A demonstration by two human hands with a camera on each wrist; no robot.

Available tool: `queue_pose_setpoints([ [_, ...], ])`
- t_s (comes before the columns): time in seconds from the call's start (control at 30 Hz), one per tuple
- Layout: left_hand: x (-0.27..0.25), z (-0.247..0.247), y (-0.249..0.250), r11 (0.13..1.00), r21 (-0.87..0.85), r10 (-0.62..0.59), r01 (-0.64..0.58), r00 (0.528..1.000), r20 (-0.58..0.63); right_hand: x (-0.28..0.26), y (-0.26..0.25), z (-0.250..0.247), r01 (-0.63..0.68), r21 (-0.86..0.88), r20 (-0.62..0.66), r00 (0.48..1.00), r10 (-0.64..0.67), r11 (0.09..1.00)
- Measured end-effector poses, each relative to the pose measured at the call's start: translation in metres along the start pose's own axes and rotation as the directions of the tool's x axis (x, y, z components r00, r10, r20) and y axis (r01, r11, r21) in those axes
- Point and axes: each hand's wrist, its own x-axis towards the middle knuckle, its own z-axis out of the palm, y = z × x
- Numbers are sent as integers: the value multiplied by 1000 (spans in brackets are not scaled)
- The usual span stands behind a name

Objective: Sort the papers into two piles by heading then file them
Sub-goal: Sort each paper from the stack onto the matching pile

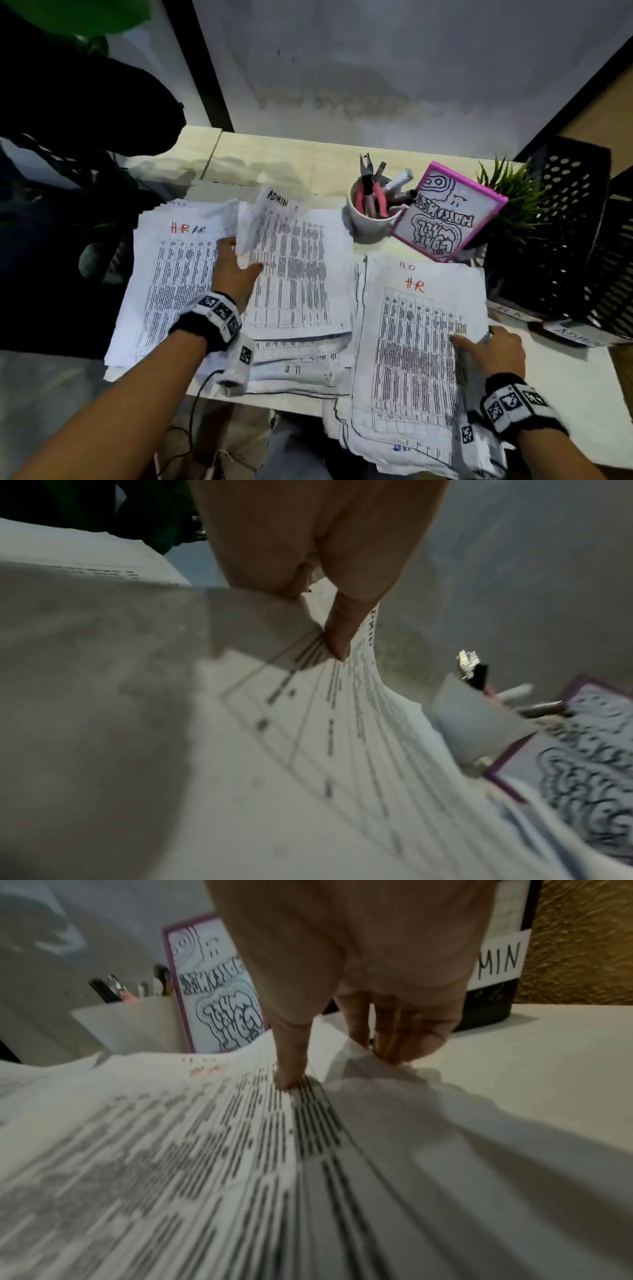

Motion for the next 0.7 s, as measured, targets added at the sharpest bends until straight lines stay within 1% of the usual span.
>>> queue_pose_setpoints([
  [0.07, 9, 2, -6, 993, 114, -25, 23, 1000, 18, -6, -4, 2, -7, 37, -64, 998, 9, 999],
  [0.17, 17, 6, -13, 937, 349, -37, 22, 999, 38, -9, -11, 3, 20, 150, -186, 983, 9, 988],
  [0.2, 17, 8, -14, 918, 396, -28, 6, 998, 49, -8, -12, 1, 34, 181, -223, 975, 7, 983],
  [0.27, 17, 12, -15, 901, 434, -23, -2, 998, 53, -6, -12, -3, 55, 205, -273, 962, 3, 977],
  [0.33, 15, 15, -16, 907, 420, -15, 8, 1000, 15, -4, -10, -6, 107, 191, -300, 953, -45, 976],
  [0.4, 11, 21, -12, 859, 511, 54, -1, 995, -88, 0, -6, -10, 190, 173, -312, 941, -129, 966],
  [0.47, 2, 31, -5, 821, 571, 138, -25, 978, -156, 4, 4, -12, 236, 172, -278, 943, -183, 956],
  [0.53, -12, 45, 4, 830, 554, 168, -57, 974, -150, 5, 13, -15, 249, 248, -245, 951, -188, 936],
  [0.6, -24, 61, 10, 852, 503, 219, -141, 971, -100, 2, 18, -19, 253, 399, -266, 952, -152, 881],
  [0.67, -31, 80, 9, 872, 412, 305, -265, 952, -32, -1, 22, -22, 212, 608, -259, 964, -61, 765],
  [0.7, -35, 90, 9, 879, 337, 354, -337, 935, 11, -4, 24, -25, 176, 717, -230, 973, -10, 675],
])
